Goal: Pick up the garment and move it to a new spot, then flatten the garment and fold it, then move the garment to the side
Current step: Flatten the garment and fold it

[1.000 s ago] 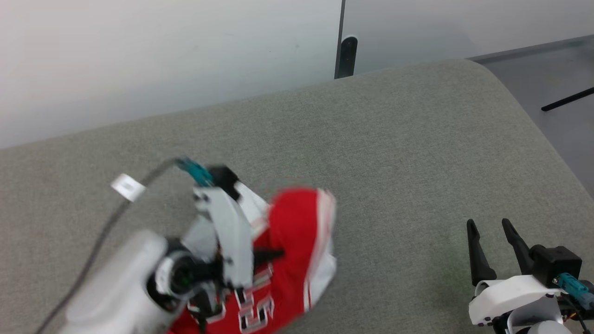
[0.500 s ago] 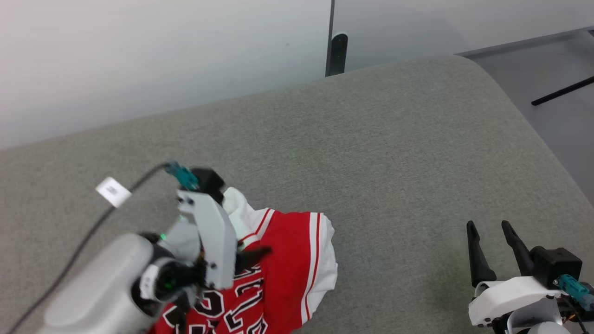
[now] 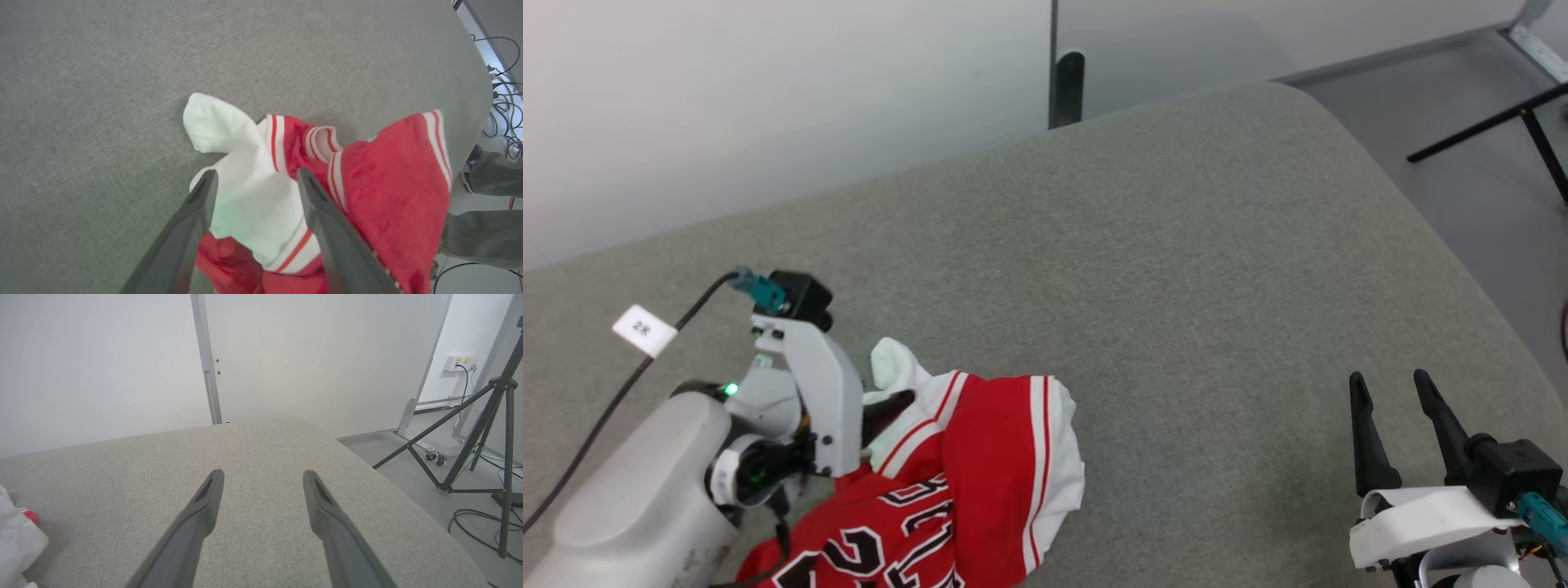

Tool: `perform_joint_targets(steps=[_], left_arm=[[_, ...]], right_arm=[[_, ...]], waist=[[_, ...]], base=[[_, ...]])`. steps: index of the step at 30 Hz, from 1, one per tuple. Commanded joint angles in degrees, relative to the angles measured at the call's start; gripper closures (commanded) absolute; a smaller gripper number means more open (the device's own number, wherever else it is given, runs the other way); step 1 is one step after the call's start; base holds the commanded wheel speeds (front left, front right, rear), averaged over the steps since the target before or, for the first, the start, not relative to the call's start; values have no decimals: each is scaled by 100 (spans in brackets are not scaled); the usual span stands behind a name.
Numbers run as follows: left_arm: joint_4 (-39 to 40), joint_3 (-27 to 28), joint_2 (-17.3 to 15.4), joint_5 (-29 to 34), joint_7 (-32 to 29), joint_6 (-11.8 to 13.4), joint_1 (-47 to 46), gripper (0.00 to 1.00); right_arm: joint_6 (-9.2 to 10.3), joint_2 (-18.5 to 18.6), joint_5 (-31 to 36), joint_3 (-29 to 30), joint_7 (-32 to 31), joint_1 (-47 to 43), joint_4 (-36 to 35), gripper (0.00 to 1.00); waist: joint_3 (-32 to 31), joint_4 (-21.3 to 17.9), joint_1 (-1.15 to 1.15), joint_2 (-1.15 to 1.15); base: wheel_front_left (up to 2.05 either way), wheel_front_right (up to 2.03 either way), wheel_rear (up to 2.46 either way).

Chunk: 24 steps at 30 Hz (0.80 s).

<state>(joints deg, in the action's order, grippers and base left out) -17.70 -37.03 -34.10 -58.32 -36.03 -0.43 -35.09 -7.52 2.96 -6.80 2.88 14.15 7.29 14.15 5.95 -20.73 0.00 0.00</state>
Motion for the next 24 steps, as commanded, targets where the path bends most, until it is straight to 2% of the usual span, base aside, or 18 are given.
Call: perform_joint_targets(steps=[1,13,14,15,16,17,24], left_arm=[[-143,-27,-11,50,27,-72,-68,0],[-1580,-82,258,-134,-333,-80,-380,0],[-1671,-88,278,-132,-363,-70,-412,15],[-1776,-85,324,-179,-411,-48,-436,53],[-1847,-79,361,-220,-447,-57,-464,64],[-1919,-85,378,-201,-458,-54,-502,100],[-2118,-99,332,-132,-532,-75,-814,100]], right_arm=[[6,-10,-22,-16,42,-85,-34,0],[6,-11,-127,-51,71,-64,38,0],[6,-11,-133,-51,74,-50,44,0],[6,-10,-135,-48,77,-40,47,0],[6,-11,-137,-50,79,-31,51,0],[6,-10,-139,-55,82,-24,56,0],[6,-10,-126,-12,92,-22,83,0]], waist=[[70,-89,0,0],[240,-211,0,0],[252,-206,0,0],[264,-199,0,0],[275,-193,0,0],[284,-188,0,0],[269,-104,0,0]], base=[[0,0,0],[0,0,0],[0,0,0],[0,0,0],[0,0,0],[0,0,0],[0,0,0]])
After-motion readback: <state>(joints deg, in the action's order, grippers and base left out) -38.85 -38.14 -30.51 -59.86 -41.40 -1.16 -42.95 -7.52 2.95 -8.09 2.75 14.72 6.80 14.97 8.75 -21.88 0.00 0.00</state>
